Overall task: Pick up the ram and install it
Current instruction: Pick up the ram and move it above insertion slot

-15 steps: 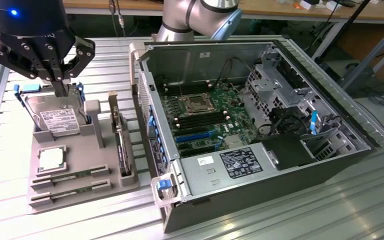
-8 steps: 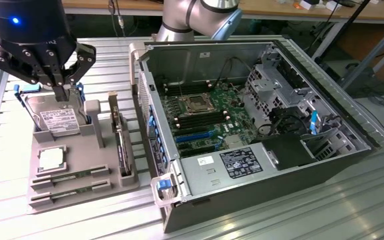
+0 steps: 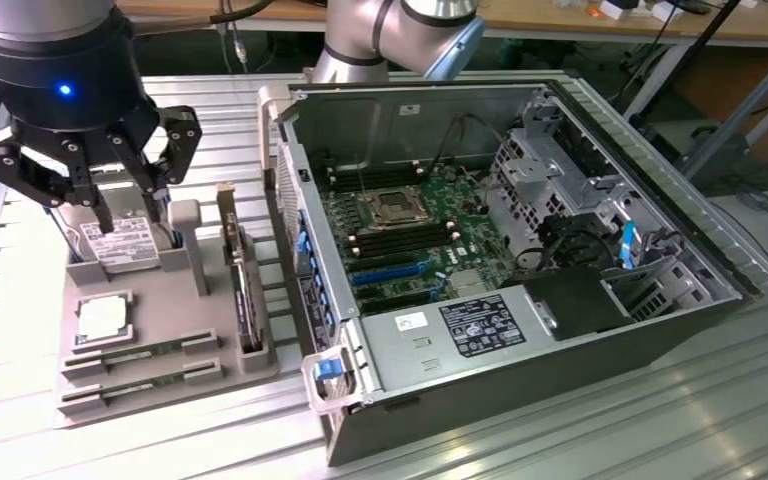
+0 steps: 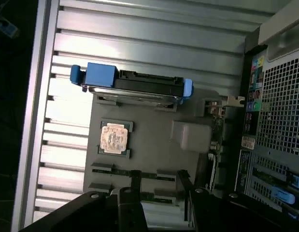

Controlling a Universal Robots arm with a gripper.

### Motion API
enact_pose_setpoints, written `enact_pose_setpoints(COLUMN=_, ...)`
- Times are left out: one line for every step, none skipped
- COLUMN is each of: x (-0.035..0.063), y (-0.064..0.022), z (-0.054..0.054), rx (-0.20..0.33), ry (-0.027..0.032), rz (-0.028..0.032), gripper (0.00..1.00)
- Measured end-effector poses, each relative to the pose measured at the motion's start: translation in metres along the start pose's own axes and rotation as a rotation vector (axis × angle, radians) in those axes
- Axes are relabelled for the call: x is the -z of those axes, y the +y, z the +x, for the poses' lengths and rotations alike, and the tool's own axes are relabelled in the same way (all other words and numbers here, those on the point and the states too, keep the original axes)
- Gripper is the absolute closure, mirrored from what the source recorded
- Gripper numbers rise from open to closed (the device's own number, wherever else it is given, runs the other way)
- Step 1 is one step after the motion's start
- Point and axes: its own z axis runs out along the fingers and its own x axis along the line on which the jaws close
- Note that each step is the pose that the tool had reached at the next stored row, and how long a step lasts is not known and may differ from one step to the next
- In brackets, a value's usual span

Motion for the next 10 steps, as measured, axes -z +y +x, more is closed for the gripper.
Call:
enact_pose_setpoints(x=-0.0016, y=-0.0001, z=0.000, rx=0.021, ry=0.0009, rz=-0.0005, gripper=0.58)
enact_pose_setpoints(x=-0.0059, y=-0.0003, z=0.000, rx=0.083, ry=0.0038, rz=-0.0017, gripper=0.58)
enact_pose_setpoints(x=-0.0084, y=-0.0004, z=0.000, rx=0.118, ry=0.0054, rz=-0.0023, gripper=0.58)
enact_pose_setpoints(x=-0.0106, y=-0.0005, z=0.000, rx=0.148, ry=0.0068, rz=-0.0030, gripper=0.58)
enact_pose_setpoints(x=-0.0133, y=-0.0006, z=0.000, rx=0.181, ry=0.0082, rz=-0.0036, gripper=0.58)
enact_pose_setpoints(x=-0.0160, y=-0.0012, z=0.000, rx=0.211, ry=0.0101, rz=-0.0044, gripper=0.58)
enact_pose_setpoints(x=-0.0188, y=-0.0034, z=0.001, rx=0.228, ry=0.0125, rz=-0.0058, gripper=0.58)
enact_pose_setpoints(x=-0.0218, y=-0.0063, z=0.001, rx=0.243, ry=0.0148, rz=-0.0075, gripper=0.58)
enact_pose_setpoints(x=-0.0244, y=-0.0090, z=0.002, rx=0.256, ry=0.0165, rz=-0.0092, gripper=0.58)
enact_pose_setpoints(x=-0.0271, y=-0.0116, z=0.002, rx=0.270, ry=0.0180, rz=-0.0110, gripper=0.58)
